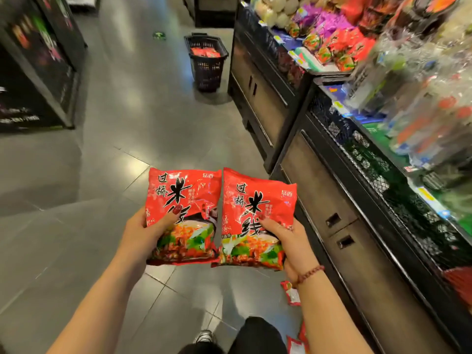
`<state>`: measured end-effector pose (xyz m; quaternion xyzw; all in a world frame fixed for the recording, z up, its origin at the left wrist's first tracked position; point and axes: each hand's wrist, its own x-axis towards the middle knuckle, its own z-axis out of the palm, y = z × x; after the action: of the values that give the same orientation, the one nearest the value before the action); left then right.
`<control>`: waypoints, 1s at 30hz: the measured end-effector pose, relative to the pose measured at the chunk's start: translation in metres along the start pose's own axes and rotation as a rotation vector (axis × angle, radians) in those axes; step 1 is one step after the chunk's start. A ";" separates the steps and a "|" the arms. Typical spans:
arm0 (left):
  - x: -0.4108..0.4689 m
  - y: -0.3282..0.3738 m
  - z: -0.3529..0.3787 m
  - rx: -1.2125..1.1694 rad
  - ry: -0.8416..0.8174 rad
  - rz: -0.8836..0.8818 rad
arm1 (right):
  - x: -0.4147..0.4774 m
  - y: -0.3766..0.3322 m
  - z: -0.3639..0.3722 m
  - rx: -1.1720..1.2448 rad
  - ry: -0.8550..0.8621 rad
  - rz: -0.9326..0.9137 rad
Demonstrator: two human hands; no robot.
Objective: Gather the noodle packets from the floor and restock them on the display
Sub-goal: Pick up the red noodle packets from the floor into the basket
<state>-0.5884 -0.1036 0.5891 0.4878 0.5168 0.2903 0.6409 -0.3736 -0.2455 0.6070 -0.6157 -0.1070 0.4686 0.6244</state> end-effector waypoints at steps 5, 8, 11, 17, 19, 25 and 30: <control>0.070 0.021 0.003 -0.021 0.044 -0.016 | 0.080 -0.024 0.027 -0.037 -0.072 0.034; 0.121 0.036 0.016 -0.031 0.077 -0.014 | 0.141 -0.042 0.040 -0.051 -0.103 0.047; 0.178 0.058 0.035 -0.024 0.117 -0.018 | 0.207 -0.068 0.049 -0.054 -0.141 0.048; 0.284 0.111 0.067 -0.003 0.150 -0.016 | 0.322 -0.130 0.071 -0.047 -0.180 0.085; 0.315 0.124 0.074 0.007 0.157 -0.028 | 0.356 -0.146 0.082 -0.054 -0.190 0.089; 0.410 0.160 0.085 -0.009 0.178 -0.057 | 0.448 -0.181 0.121 -0.096 -0.212 0.097; 0.514 0.185 0.076 -0.041 0.194 -0.067 | 0.537 -0.201 0.164 -0.089 -0.172 0.094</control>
<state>-0.3397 0.3876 0.5648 0.4266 0.5863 0.3251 0.6071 -0.1099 0.2889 0.5795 -0.6048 -0.1519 0.5433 0.5621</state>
